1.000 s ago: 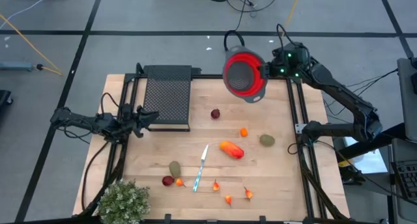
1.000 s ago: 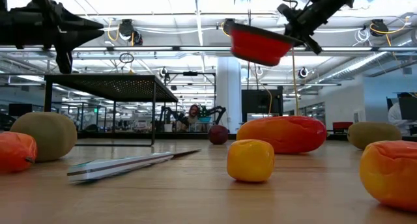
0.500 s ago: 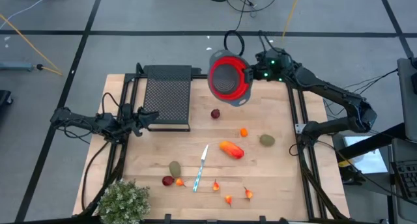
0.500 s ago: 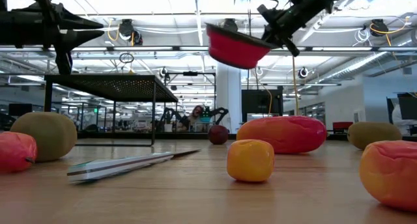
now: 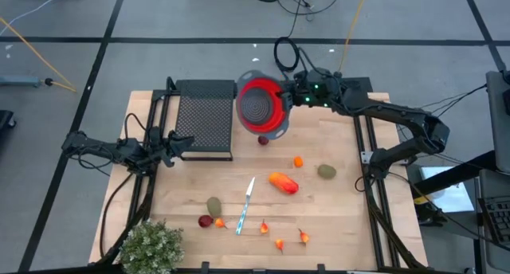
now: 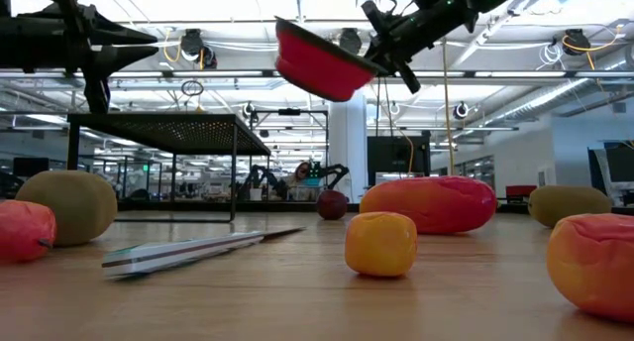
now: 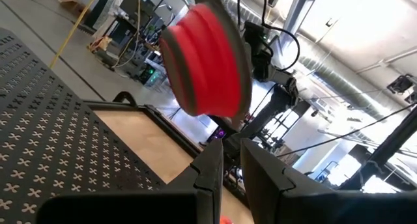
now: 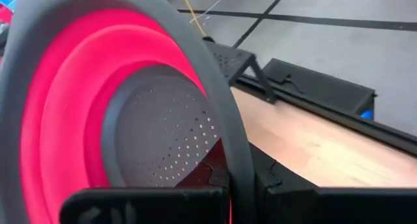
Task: Pick & Place Fruit
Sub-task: Put the red strainer bowl on the shelf
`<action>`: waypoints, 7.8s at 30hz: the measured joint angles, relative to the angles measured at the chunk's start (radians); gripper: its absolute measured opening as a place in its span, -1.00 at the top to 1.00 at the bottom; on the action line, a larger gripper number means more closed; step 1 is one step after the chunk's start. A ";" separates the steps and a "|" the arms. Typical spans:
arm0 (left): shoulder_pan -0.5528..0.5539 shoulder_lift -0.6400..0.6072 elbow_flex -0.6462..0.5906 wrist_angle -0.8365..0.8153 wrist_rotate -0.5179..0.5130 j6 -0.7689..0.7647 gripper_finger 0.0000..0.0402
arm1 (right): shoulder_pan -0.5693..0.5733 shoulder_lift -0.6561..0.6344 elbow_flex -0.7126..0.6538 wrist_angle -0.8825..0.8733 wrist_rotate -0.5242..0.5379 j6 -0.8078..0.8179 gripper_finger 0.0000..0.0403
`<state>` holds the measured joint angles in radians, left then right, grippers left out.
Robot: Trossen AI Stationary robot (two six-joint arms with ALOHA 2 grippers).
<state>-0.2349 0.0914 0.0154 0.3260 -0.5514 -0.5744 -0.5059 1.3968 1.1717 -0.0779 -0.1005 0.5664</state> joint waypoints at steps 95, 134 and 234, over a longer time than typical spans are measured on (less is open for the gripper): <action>0.207 1.057 0.766 0.182 -0.382 0.468 -0.03 | 0.296 0.059 0.000 0.633 0.764 -0.560 0.99; 0.327 1.083 0.767 0.183 -0.234 0.461 -0.03 | 0.292 0.058 0.000 0.640 0.728 -0.605 1.00; 0.865 0.989 1.223 -1.284 0.422 -0.628 0.99 | -0.044 -0.444 -0.532 0.501 -0.088 -0.853 0.99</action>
<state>0.6296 1.0804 1.2388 -0.9575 -0.1293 -1.2028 -0.5499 0.9530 0.6400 0.4230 -0.1883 -0.2864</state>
